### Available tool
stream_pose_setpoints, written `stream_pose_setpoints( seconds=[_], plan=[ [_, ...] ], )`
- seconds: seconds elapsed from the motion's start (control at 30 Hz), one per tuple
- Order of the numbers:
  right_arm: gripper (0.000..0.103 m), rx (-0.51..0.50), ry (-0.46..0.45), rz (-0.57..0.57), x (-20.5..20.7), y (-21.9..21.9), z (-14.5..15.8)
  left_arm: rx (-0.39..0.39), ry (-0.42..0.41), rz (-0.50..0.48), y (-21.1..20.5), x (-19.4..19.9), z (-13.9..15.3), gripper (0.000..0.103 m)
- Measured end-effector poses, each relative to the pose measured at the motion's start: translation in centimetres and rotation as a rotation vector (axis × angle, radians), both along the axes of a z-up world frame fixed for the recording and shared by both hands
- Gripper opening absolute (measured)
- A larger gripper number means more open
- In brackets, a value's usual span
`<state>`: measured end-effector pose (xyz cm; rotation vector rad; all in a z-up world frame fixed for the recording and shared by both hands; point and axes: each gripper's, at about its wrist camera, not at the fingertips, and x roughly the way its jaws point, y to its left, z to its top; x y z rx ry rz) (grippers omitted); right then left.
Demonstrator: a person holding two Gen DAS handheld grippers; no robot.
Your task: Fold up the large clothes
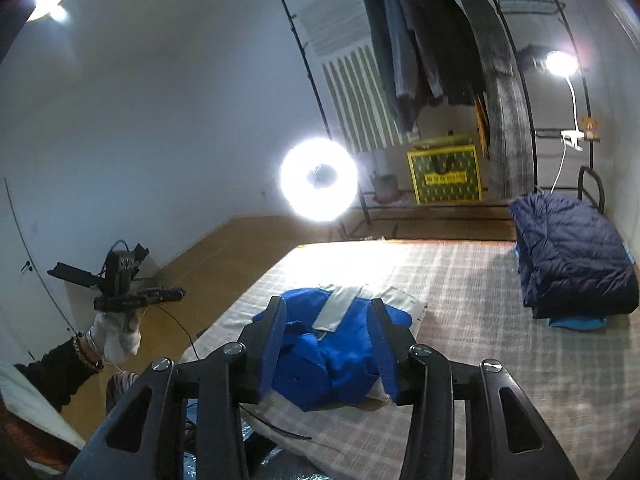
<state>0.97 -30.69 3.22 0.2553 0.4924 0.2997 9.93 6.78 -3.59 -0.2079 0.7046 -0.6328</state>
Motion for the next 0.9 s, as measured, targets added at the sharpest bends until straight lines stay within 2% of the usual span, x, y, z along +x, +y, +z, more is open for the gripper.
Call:
stream_pose_setpoints(
  seconds=[0.13, 0.2, 0.23, 0.27, 0.37, 0.43, 0.53, 0.63, 0.73, 0.9],
  plan=[
    [0.046, -0.001, -0.031, -0.003, -2.4, 0.2, 2.7, -0.038, -0.021, -0.001, 0.3, -2.0, 5.6, 0.031],
    [0.049, -0.009, -0.05, -0.007, -3.6, 0.3, 4.0, -0.04, -0.043, -0.003, 0.2, -3.1, 7.7, 0.04],
    [0.051, -0.011, -0.054, -0.008, -3.9, 0.2, 4.4, -0.048, -0.06, 0.0, 0.2, -3.8, 9.0, 0.05],
    [0.054, -0.02, -0.056, -0.011, -4.1, 0.4, 4.7, -0.056, -0.065, 0.0, 0.1, -4.1, 9.7, 0.056],
    [0.061, -0.009, -0.041, -0.022, -3.9, 0.5, 4.1, -0.075, -0.044, 0.002, -0.4, -4.1, 9.7, 0.058],
    [0.061, 0.024, 0.0, -0.022, -2.7, 0.6, 2.5, -0.078, 0.008, 0.019, -0.9, -2.9, 7.7, 0.06],
    [0.061, 0.063, 0.093, -0.024, 0.0, 1.2, -1.2, -0.108, 0.108, 0.058, -1.4, 0.4, 3.2, 0.06],
    [0.065, 0.119, 0.207, -0.024, 3.8, 1.6, -6.3, -0.151, 0.239, 0.114, -1.8, 5.1, -2.5, 0.06],
    [0.065, 0.16, 0.364, -0.052, 7.9, 1.9, -12.4, -0.156, 0.323, 0.177, -2.2, 8.7, -7.6, 0.06],
    [0.066, 0.196, 0.531, -0.101, 12.1, 1.7, -19.9, -0.191, 0.475, 0.22, -2.8, 13.4, -15.1, 0.06]
  ],
)
